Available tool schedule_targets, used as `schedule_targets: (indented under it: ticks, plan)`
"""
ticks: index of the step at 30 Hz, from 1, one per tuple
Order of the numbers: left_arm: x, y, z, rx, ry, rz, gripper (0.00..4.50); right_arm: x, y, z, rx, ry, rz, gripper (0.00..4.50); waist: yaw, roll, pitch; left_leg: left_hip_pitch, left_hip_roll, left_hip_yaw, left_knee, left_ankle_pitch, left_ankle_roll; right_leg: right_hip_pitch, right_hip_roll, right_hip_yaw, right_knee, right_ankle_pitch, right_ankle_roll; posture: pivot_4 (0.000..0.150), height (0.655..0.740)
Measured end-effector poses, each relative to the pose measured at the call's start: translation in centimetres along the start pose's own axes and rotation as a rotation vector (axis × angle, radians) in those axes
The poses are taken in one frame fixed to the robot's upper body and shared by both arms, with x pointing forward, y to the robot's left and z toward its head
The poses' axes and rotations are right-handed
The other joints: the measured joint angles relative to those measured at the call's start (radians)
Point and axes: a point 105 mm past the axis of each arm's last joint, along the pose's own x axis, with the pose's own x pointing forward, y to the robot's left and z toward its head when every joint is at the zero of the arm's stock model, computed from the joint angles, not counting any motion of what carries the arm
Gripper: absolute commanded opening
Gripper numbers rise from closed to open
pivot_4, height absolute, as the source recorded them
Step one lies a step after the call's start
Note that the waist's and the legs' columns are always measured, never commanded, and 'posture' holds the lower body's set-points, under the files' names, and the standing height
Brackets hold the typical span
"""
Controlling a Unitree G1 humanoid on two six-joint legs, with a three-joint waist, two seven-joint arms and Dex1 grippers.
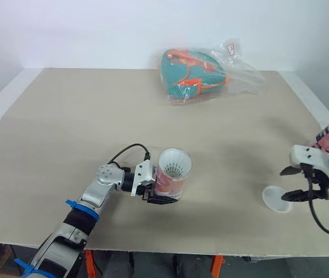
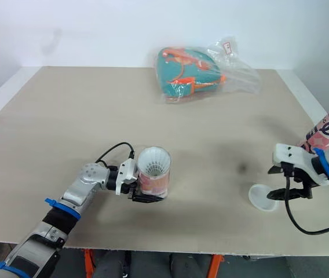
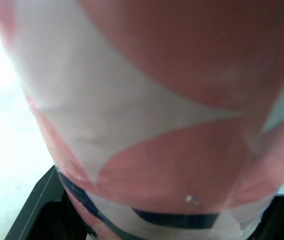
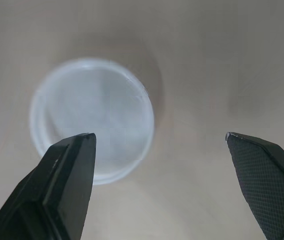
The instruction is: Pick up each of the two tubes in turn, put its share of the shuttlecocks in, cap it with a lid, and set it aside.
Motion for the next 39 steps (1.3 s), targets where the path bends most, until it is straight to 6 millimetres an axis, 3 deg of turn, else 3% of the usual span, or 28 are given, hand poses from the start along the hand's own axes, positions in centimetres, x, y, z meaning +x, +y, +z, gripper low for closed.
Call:
schedule_targets:
  ticks: [1,2,3,8,14,18,23,24,26,30,33,39]
  plan:
    - [0.0,0.0,0.0,0.001,-0.001,0.000,3.07,0.0,-0.1,0.0,-0.001,0.005,-0.005,3.24,0.000,0.000,0.000,0.000,0.000,0.000,0.000,0.000,0.000,0.001,0.000,0.000,0.000,0.000,0.000,0.150,0.7400]
    - [0.1,0.0,-0.1,-0.002,-0.004,0.000,3.07,0.1,-0.2,-0.1,-0.007,0.011,-0.006,2.53,0.001,0.000,0.000,0.001,0.000,0.000,0.000,0.000,0.000,0.001,0.000,0.000,0.000,0.000,0.001,0.150,0.7400]
    - [0.1,0.0,-0.1,-0.002,-0.004,0.000,3.07,0.1,-0.2,-0.1,-0.008,0.012,-0.007,2.37,0.001,0.001,0.000,0.001,0.000,0.000,0.000,0.000,0.000,0.001,0.000,0.000,0.000,0.000,0.001,0.150,0.7400]
    - [0.1,-0.1,-0.1,-0.006,-0.004,-0.011,3.07,0.2,-0.2,-0.1,-0.033,0.022,0.011,0.06,0.001,0.001,-0.001,0.002,0.000,-0.001,0.000,0.000,0.000,0.003,0.000,0.000,0.000,0.000,0.001,0.150,0.7400]
    - [-0.2,-0.1,-0.3,-0.017,0.000,-0.004,3.07,0.4,-0.5,0.4,-0.051,0.016,0.011,0.06,-0.002,0.001,-0.001,0.007,0.000,0.000,0.000,0.000,0.000,0.008,0.000,0.000,-0.002,0.000,0.000,0.150,0.7400]
    - [-0.3,0.0,-0.4,-0.020,0.000,-0.005,3.07,0.8,-0.9,2.2,-0.096,-0.033,0.004,0.06,-0.005,0.002,-0.001,0.008,0.000,0.000,0.000,0.000,0.000,0.008,0.000,0.000,-0.002,0.000,0.000,0.150,0.7400]
    - [-0.4,0.1,-0.5,-0.024,0.011,-0.026,3.07,-1.0,-0.7,10.2,-0.266,-0.242,-0.019,0.06,-0.010,0.005,-0.002,0.007,0.000,-0.001,-0.001,0.000,0.000,0.008,0.001,0.000,-0.002,0.000,0.001,0.150,0.7400]
    - [-0.5,0.2,-0.5,-0.031,0.018,-0.039,3.07,-2.2,0.0,13.4,-0.332,-0.343,-0.022,0.06,-0.011,0.005,-0.002,0.007,0.000,-0.001,-0.002,0.000,0.000,0.008,0.001,0.000,-0.002,0.000,0.000,0.150,0.7400]
    - [-0.6,0.2,-0.5,-0.036,0.032,-0.057,3.07,-3.9,1.5,17.5,-0.428,-0.465,-0.004,0.06,-0.012,0.004,-0.002,0.007,0.001,-0.002,-0.004,0.000,0.000,0.007,0.002,0.000,-0.002,-0.001,0.000,0.150,0.7400]
    - [-1.0,0.3,-0.4,-0.045,0.057,-0.091,3.07,-7.9,5.9,24.1,-0.666,-0.643,0.052,0.06,-0.012,0.004,-0.002,0.007,0.002,-0.003,-0.007,0.000,0.000,0.006,0.002,-0.002,-0.002,-0.002,-0.003,0.150,0.7400]
    - [-1.2,0.4,-0.4,-0.054,0.067,-0.100,3.07,-8.5,7.3,26.1,-0.776,-0.649,0.057,0.06,-0.014,0.003,-0.003,0.007,0.003,-0.002,-0.008,-0.001,0.000,0.006,0.003,-0.003,-0.002,-0.003,-0.004,0.150,0.7400]
    - [-1.3,0.8,-0.3,-0.069,0.082,-0.119,3.07,-5.3,8.2,28.8,-0.956,-0.551,0.079,0.06,-0.023,0.003,-0.003,0.007,0.004,-0.002,-0.007,0.000,-0.001,0.004,0.004,-0.003,-0.002,-0.002,-0.004,0.150,0.7400]
